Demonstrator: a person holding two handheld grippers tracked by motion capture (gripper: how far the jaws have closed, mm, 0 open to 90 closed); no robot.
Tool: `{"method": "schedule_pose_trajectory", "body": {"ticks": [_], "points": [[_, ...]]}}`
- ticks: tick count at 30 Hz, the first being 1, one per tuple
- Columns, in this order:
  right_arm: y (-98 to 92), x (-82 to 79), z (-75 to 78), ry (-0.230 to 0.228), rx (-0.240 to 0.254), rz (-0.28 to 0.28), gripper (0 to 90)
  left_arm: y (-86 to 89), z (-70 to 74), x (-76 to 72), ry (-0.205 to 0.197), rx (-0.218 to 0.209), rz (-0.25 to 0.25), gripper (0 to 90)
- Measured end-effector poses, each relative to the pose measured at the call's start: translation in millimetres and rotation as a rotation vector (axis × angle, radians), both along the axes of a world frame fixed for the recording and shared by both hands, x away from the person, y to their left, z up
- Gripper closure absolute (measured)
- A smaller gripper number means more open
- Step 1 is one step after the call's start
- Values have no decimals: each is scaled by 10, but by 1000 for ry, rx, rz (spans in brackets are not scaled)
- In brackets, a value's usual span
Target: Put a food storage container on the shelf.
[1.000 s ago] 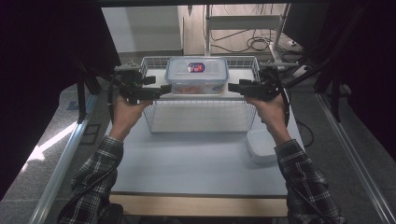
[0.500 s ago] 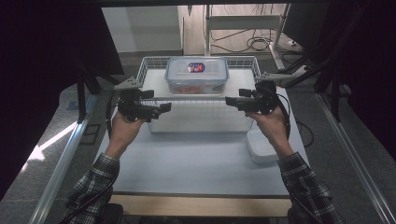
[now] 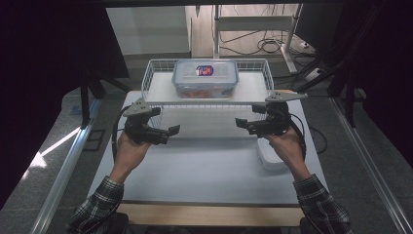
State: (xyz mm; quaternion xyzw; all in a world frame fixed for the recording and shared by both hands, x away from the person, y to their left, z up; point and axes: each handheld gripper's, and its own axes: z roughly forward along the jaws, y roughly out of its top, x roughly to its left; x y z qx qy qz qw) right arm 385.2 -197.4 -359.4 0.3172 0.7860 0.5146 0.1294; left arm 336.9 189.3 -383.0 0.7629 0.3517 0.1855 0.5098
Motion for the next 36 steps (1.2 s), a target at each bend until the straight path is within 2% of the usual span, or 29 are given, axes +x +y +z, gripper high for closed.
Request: {"method": "schedule_pose_trajectory", "body": {"ticks": [8, 11, 18, 22, 27, 36], "points": [[-34, -160, -138, -18, -31, 13, 76, 7, -127, -146, -4, -5, 0, 24], [-33, -220, -203, -24, -58, 23, 68, -5, -177, -210, 0, -2, -5, 34], [-41, -351, -354, -17, -74, 34, 46, -73, -307, -379, -22, 43, -3, 39], [-82, -413, -432, -15, -64, 38, 42, -111, -407, -473, -48, 57, -4, 43], [-130, -478, -551, -10, -77, 26, 46, -131, -498, -534, -46, 59, -20, 45], [-149, -625, -722, -10, -99, 11, 46, -142, -678, -658, -18, 62, -30, 59]]}}
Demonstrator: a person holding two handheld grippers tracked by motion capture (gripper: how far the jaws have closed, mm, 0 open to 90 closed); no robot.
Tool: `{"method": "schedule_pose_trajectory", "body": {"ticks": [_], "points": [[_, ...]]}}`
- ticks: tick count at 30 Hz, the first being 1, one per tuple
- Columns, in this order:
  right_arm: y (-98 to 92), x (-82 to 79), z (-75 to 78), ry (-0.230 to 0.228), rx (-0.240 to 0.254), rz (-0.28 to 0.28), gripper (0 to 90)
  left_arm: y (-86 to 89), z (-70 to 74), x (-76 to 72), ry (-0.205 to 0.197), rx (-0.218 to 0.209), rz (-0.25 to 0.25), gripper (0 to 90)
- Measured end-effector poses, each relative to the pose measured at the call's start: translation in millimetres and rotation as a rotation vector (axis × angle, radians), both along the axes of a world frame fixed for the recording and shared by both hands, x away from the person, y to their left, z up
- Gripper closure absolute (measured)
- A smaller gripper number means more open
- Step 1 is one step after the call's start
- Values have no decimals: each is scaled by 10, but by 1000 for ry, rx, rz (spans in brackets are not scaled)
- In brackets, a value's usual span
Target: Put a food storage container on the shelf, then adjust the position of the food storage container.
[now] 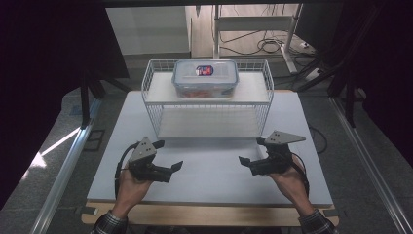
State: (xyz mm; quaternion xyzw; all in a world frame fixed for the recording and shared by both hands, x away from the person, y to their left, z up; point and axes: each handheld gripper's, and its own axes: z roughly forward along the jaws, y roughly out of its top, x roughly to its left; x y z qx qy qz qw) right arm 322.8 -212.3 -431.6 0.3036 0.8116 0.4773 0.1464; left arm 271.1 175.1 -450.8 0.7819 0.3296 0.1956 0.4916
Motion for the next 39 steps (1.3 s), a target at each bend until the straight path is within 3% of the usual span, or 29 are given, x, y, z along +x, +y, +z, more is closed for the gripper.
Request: {"method": "schedule_pose_trajectory", "body": {"ticks": [13, 19, 28, 32, 35, 39], "points": [[-2, -196, -335, 12, -69, 13, 46, 20, -362, -164, 33, 24, 20, 36], [34, -226, -449, 28, -121, 29, 46, 4, -488, -168, 55, 78, 26, 34], [-16, -173, -462, 67, -133, -25, 22, 16, -494, -163, 35, 72, 28, 29], [-50, -141, -445, 94, -138, -38, 12, 28, -504, -151, 46, 57, 24, 44], [-107, -113, -410, 94, -141, -61, 80, 29, -506, -149, 47, 58, 31, 46], [-239, -58, -342, 103, -104, -124, 203, 38, -525, -132, 58, 52, 35, 45]]}}
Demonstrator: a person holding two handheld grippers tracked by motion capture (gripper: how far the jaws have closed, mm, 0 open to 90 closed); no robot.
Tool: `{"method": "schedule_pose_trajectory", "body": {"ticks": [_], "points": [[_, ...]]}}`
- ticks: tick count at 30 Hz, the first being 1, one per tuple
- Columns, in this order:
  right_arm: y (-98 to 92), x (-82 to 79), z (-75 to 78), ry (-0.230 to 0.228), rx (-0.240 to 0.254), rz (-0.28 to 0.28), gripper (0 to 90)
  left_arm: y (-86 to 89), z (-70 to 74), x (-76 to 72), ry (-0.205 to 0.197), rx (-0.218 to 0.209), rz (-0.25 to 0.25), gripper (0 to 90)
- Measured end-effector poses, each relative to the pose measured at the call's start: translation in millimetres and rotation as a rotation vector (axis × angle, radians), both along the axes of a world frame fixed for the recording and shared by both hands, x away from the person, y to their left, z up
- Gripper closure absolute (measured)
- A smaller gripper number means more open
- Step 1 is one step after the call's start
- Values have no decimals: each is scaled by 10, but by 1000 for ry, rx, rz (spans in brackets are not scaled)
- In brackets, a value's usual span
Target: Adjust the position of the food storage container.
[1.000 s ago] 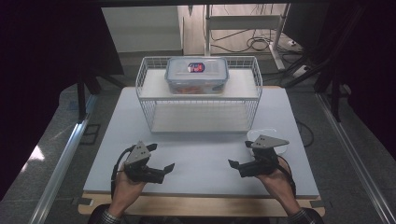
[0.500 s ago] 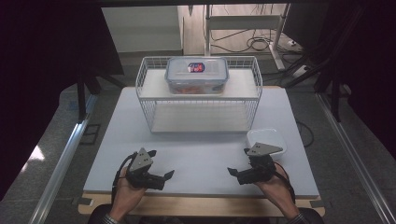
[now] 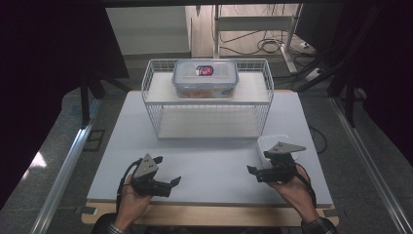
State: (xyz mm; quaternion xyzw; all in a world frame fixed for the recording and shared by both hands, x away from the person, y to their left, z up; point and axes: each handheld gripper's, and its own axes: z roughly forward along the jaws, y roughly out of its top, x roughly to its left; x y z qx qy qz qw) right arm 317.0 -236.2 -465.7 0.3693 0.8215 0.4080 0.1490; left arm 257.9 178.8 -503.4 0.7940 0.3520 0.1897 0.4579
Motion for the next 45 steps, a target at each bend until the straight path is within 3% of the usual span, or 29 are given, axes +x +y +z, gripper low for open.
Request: {"method": "schedule_pose_trajectory", "body": {"ticks": [7, 18, 26, 32, 42, 45], "points": [[-263, 121, 92, -3, 24, -77, 500, -1, -18, 20, 14, 1, 3, 44], [-660, 329, 171, -61, -13, -196, 893, -15, -35, 34, 27, 6, 5, 46], [-952, 466, 188, -76, -24, -304, 898, -20, -53, 53, 40, 5, 4, 48], [-1090, 566, 105, -69, -46, -341, 897, -26, -70, 67, 52, 1, 2, 49], [-1135, 666, -75, 5, -72, -345, 898, -20, -84, 76, 63, -2, -2, 52], [-1137, 662, -81, 16, -58, -343, 898, -21, -88, 80, 66, -4, -3, 53]]}}
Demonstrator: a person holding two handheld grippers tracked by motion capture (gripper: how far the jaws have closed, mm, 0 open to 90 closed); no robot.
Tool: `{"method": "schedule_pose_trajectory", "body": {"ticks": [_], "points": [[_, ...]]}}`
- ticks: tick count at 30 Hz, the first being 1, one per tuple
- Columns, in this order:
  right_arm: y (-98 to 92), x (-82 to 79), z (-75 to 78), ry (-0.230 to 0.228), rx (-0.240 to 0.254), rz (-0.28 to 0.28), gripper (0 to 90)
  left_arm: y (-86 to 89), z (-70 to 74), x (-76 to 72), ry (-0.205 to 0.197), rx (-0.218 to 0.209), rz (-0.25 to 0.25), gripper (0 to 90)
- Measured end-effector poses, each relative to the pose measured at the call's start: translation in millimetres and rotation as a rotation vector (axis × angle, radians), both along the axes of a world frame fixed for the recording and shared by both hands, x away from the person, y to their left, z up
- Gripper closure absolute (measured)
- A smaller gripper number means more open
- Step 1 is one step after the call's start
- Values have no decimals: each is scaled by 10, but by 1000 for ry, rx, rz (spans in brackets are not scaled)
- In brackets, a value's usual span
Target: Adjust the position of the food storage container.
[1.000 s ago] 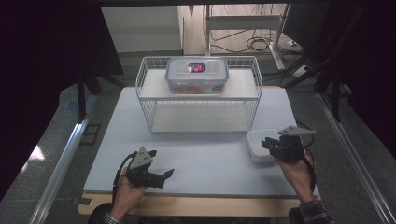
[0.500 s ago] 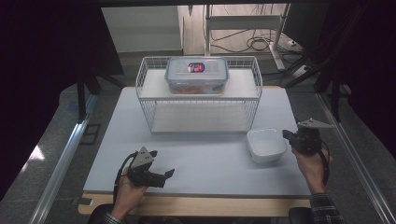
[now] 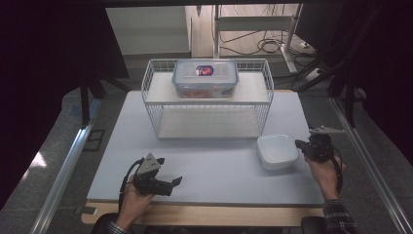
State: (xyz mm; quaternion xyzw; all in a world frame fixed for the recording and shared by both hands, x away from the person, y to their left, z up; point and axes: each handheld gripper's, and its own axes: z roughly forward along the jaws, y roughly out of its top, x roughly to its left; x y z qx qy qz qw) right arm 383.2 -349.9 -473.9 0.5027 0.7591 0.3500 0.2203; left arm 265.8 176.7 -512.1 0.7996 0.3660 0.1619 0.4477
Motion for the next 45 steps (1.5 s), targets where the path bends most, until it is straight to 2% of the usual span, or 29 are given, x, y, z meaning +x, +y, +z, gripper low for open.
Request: {"method": "schedule_pose_trajectory", "body": {"ticks": [16, 39, 45], "points": [[321, -79, -21, 44, 25, 106, 898, -2, -3, 1, 8, 0, -2, 54], [991, -294, -81, 123, 51, 298, 897, -15, -9, 3, 18, 6, -8, 55], [1166, -319, -101, 129, 53, 342, 897, -19, -12, 6, 21, 11, -8, 55]]}}
